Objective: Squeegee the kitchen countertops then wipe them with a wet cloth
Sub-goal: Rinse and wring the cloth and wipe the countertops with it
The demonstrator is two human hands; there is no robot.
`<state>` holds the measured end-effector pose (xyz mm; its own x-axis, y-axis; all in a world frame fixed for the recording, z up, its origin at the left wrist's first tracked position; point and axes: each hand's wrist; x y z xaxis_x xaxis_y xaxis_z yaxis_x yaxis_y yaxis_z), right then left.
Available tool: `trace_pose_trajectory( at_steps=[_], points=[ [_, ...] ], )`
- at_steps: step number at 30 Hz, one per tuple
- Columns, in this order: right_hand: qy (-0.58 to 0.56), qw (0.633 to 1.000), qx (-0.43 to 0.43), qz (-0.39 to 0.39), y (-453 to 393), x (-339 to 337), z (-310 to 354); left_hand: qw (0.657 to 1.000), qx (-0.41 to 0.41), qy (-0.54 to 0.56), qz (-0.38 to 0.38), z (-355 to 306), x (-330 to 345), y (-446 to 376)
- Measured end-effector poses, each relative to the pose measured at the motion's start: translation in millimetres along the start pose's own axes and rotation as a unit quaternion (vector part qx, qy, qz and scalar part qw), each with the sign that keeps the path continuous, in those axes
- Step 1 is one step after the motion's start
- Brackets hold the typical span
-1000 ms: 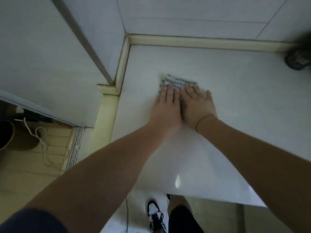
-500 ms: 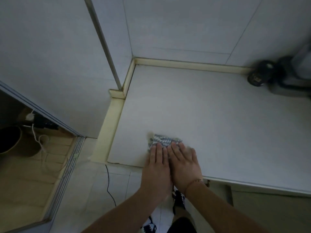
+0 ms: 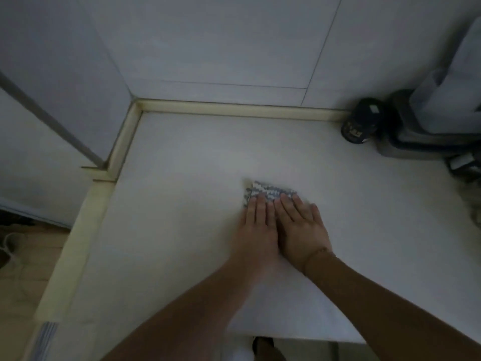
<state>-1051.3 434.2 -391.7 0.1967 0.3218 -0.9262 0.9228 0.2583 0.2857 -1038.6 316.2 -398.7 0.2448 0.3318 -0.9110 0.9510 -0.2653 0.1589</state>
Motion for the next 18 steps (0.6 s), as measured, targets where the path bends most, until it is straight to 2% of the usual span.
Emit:
trace_pose_trajectory(
  at_steps=[3, 9, 14, 18],
  points=[
    [-0.017, 1.000, 0.012, -0.004, -73.1, -9.7, -40.1, 0.998, -0.012, 0.004, 0.053, 4.6, -18.9, -81.6],
    [-0.016, 1.000, 0.015, -0.018, -194.4, -17.7, -98.2, 0.998, -0.055, -0.001, 0.008, 6.7, -36.4, -206.3],
    [-0.012, 0.999, -0.023, -0.038, -215.0, -16.5, -120.0, 0.997, -0.083, -0.003, -0.007, 0.8, -32.6, -230.9],
    [0.019, 0.999, -0.002, -0.032, -201.8, 0.2, -151.0, 0.997, -0.072, -0.002, 0.021, -35.4, -22.7, -231.3]
  ],
)
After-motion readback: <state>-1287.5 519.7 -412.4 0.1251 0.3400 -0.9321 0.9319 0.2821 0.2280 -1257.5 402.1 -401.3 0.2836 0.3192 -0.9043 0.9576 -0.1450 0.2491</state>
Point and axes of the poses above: each hand's wrist, its own y-axis away from the middle knuckle, its own x-axis out of the palm, z = x × y, and after that the axes turned 15 degrees about y, right-handed
